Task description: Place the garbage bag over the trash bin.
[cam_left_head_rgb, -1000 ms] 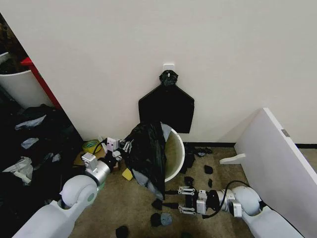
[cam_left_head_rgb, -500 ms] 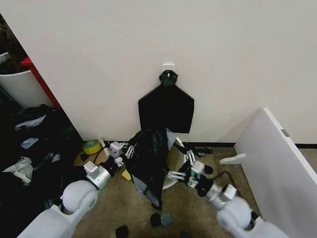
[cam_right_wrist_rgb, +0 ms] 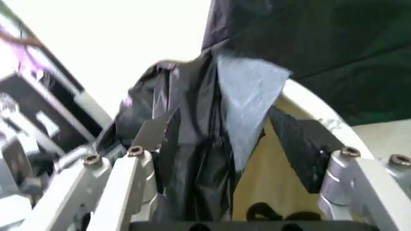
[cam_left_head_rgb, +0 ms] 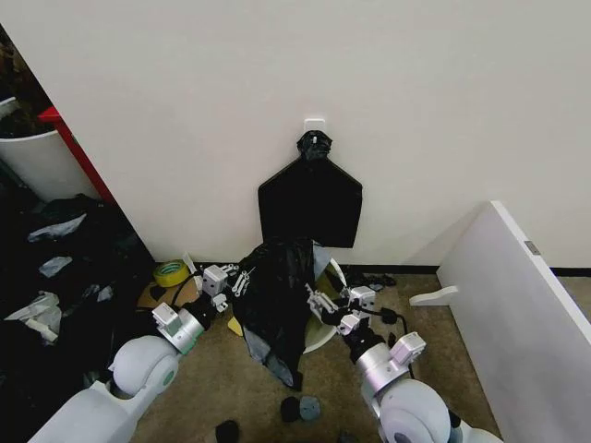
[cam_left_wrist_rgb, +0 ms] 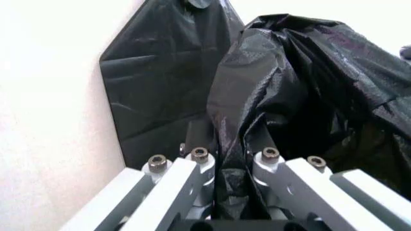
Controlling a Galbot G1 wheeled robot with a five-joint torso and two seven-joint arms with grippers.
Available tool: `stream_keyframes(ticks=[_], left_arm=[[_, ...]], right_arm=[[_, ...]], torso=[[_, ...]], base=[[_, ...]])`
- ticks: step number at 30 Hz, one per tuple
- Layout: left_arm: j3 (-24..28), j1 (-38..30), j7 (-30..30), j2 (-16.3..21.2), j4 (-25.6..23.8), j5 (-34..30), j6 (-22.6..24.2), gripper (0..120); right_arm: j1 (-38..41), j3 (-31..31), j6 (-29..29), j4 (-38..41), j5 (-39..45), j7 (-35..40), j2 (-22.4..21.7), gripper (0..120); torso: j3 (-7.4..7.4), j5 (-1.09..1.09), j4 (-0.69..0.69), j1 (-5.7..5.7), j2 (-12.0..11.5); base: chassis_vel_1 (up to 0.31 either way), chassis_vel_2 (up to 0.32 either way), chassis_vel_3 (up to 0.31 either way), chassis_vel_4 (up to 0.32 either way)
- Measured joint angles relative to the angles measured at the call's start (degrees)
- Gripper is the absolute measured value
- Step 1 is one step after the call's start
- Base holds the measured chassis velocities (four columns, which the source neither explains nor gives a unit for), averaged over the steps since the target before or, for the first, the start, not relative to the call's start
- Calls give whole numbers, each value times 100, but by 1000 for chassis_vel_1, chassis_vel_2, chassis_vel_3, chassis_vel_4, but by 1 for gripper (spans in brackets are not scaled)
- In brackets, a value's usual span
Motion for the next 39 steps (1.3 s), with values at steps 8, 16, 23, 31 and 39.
stream_keyframes(ticks=[8,16,23,31,39], left_arm=[[5,-41,0,28,-9,-14,0,5],[4,-37,-2,22,-31,-23,5,5],[-2,-8,-9,11,-39,-23,6,5],[-4,-6,-10,-1,-33,-15,12,5],[7,-30,-14,-10,-18,-12,20,5]], right_arm=[[-90,39,15,97,246,393,110,57],[-133,-18,-93,-42,-68,493,150,57],[-128,-139,-100,-204,-436,476,192,50],[-75,-213,-109,-200,-402,376,229,46],[-14,-207,-143,-255,-412,300,262,26]], torso=[[0,1,0,0,0],[0,0,0,0,0],[0,0,0,0,0],[0,0,0,0,0],[0,0,0,0,0]], base=[[0,0,0,0],[0,0,0,0],[0,0,0,0],[0,0,0,0],[0,0,0,0]])
